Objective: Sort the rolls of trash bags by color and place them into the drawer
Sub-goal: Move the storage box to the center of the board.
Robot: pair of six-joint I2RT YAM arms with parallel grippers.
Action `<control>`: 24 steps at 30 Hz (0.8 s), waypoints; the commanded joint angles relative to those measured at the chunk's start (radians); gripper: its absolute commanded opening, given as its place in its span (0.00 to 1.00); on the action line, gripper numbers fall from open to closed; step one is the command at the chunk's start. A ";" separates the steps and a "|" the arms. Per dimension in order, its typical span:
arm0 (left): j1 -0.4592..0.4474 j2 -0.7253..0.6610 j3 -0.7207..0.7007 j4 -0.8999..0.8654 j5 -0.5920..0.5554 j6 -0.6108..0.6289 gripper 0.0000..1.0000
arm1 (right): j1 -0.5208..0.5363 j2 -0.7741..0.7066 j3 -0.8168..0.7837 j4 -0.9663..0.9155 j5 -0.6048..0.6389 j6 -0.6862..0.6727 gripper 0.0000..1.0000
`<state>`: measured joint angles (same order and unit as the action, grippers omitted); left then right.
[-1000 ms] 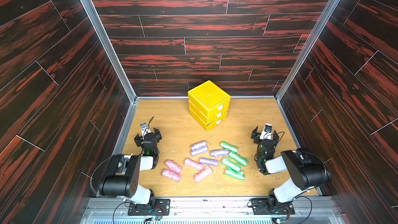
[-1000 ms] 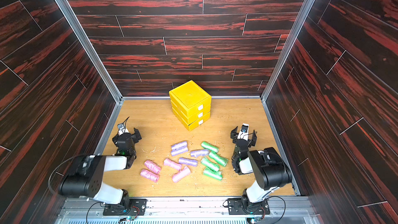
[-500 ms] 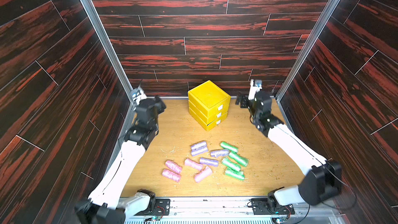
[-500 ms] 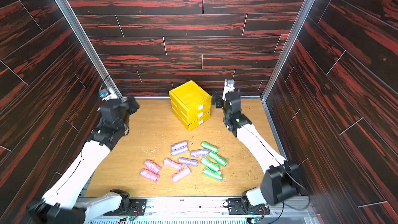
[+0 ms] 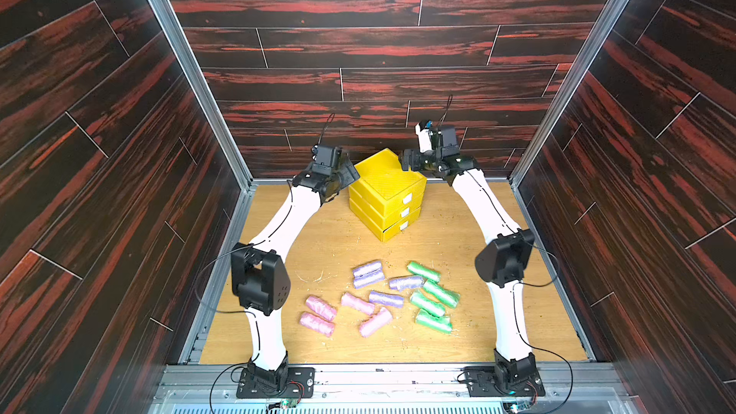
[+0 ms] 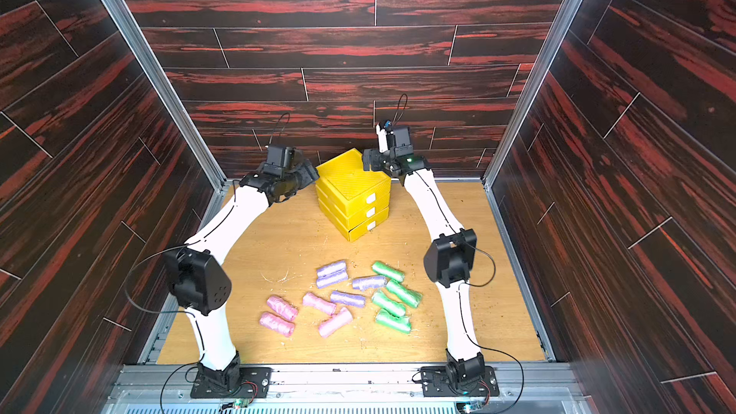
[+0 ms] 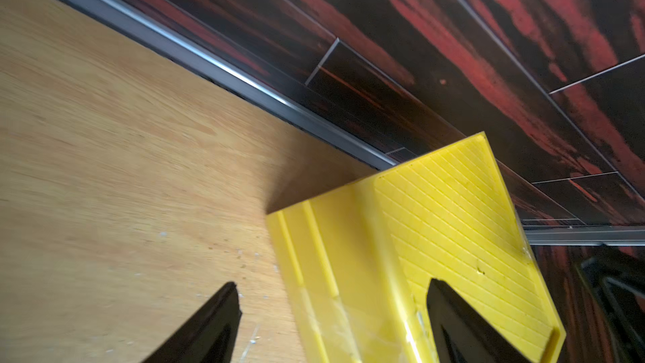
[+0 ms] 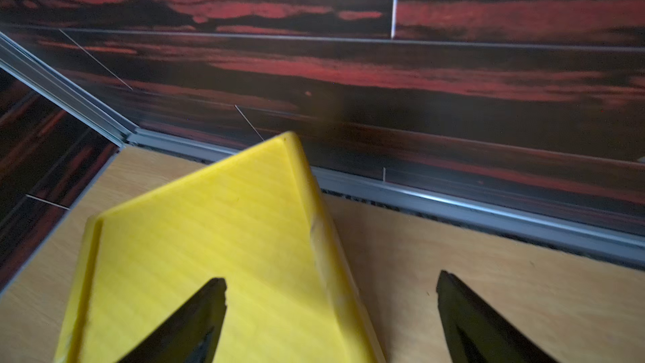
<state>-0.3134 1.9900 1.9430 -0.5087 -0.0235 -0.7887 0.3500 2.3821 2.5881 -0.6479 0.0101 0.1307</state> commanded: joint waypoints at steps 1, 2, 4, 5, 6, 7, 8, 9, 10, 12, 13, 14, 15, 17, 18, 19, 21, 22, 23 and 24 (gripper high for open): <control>-0.015 0.054 0.114 -0.023 0.078 -0.055 0.88 | -0.025 0.096 0.129 -0.138 -0.112 -0.001 0.95; -0.019 0.081 0.144 -0.036 0.081 -0.057 0.88 | -0.032 0.105 0.122 -0.135 -0.139 -0.004 0.94; -0.025 0.119 0.194 -0.057 0.086 -0.055 0.88 | -0.037 0.106 0.078 -0.124 -0.188 -0.024 0.92; -0.028 0.139 0.223 -0.095 0.087 -0.052 0.88 | -0.037 0.103 0.054 -0.119 -0.209 -0.038 0.91; -0.030 0.156 0.248 -0.115 0.092 -0.049 0.88 | -0.037 0.100 0.038 -0.119 -0.230 -0.049 0.90; -0.031 0.178 0.278 -0.137 0.099 -0.049 0.88 | -0.038 0.098 0.030 -0.125 -0.255 -0.061 0.88; -0.033 0.197 0.304 -0.159 0.104 -0.045 0.87 | -0.038 0.100 0.030 -0.135 -0.277 -0.073 0.86; -0.033 0.210 0.324 -0.179 0.106 -0.042 0.86 | -0.038 0.100 0.030 -0.146 -0.291 -0.081 0.83; -0.033 0.223 0.344 -0.202 0.105 -0.036 0.85 | -0.037 0.098 0.029 -0.159 -0.305 -0.089 0.80; -0.033 0.239 0.373 -0.241 0.104 -0.025 0.83 | -0.037 0.088 0.021 -0.184 -0.325 -0.105 0.72; -0.033 0.247 0.389 -0.262 0.100 -0.019 0.82 | -0.037 0.078 0.005 -0.189 -0.335 -0.109 0.69; -0.033 0.258 0.413 -0.287 0.098 -0.011 0.82 | -0.037 0.063 -0.023 -0.190 -0.345 -0.113 0.64; -0.032 0.271 0.435 -0.316 0.096 -0.006 0.82 | -0.037 0.052 -0.041 -0.190 -0.350 -0.114 0.62; -0.030 0.303 0.486 -0.363 0.093 0.015 0.81 | -0.037 0.026 -0.086 -0.196 -0.361 -0.114 0.54; -0.028 0.316 0.509 -0.381 0.095 0.024 0.81 | -0.037 0.021 -0.094 -0.203 -0.371 -0.114 0.52; -0.026 0.333 0.532 -0.400 0.100 0.034 0.80 | -0.038 0.018 -0.098 -0.214 -0.384 -0.115 0.50; -0.024 0.364 0.576 -0.444 0.117 0.054 0.78 | -0.037 0.019 -0.098 -0.236 -0.421 -0.114 0.47; -0.024 0.376 0.595 -0.465 0.124 0.064 0.76 | -0.032 0.020 -0.101 -0.249 -0.446 -0.116 0.47; -0.024 0.381 0.602 -0.480 0.131 0.074 0.76 | -0.025 0.020 -0.105 -0.256 -0.466 -0.120 0.47; -0.023 0.381 0.597 -0.490 0.137 0.080 0.75 | -0.016 0.022 -0.110 -0.261 -0.478 -0.123 0.47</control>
<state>-0.3412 2.3505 2.5202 -0.8879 0.0887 -0.7589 0.2966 2.3905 2.5160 -0.7723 -0.3668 0.0322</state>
